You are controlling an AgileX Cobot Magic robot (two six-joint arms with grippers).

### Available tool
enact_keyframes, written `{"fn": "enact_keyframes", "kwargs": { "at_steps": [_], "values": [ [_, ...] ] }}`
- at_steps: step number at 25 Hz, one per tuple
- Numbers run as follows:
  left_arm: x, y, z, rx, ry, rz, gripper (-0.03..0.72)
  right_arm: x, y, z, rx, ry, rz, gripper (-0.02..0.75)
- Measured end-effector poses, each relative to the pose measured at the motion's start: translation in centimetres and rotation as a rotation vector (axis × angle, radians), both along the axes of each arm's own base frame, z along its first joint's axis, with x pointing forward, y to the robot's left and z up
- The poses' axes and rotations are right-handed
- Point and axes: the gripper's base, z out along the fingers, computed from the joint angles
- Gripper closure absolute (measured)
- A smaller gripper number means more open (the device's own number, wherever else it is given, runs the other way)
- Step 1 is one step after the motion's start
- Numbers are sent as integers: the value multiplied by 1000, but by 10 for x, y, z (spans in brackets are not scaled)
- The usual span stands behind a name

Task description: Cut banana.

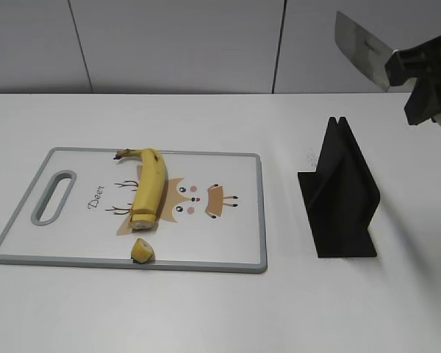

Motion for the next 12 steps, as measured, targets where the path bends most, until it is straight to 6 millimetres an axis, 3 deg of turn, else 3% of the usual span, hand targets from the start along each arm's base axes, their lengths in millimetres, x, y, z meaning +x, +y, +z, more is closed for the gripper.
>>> {"fn": "enact_keyframes", "kwargs": {
  "at_steps": [12],
  "values": [
    [0,2,-2,23,5,16,143,-10,0,-42,34,62,-26,565]
  ]
}}
